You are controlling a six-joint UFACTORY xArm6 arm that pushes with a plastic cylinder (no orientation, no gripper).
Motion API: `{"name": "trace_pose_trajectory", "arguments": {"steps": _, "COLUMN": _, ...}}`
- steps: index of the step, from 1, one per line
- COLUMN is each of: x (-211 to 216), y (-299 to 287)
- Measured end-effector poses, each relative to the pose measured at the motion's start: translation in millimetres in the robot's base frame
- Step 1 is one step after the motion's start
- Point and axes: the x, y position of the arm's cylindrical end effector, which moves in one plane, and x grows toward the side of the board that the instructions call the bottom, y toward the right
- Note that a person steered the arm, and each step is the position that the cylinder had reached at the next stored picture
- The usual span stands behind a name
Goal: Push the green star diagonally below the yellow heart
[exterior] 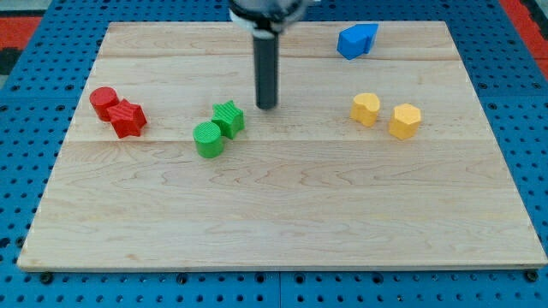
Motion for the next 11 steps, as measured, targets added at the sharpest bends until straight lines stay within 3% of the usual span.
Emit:
{"name": "trace_pose_trajectory", "arguments": {"steps": 1, "x": -4, "y": -63}}
{"name": "trace_pose_trajectory", "arguments": {"steps": 2, "x": 32, "y": -31}}
{"name": "trace_pose_trajectory", "arguments": {"steps": 3, "x": 53, "y": 41}}
{"name": "trace_pose_trajectory", "arguments": {"steps": 4, "x": 56, "y": 63}}
{"name": "trace_pose_trajectory", "arguments": {"steps": 5, "x": 48, "y": 46}}
{"name": "trace_pose_trajectory", "arguments": {"steps": 6, "x": 24, "y": -10}}
{"name": "trace_pose_trajectory", "arguments": {"steps": 7, "x": 43, "y": -48}}
{"name": "trace_pose_trajectory", "arguments": {"steps": 9, "x": 138, "y": 109}}
{"name": "trace_pose_trajectory", "arguments": {"steps": 11, "x": 106, "y": 42}}
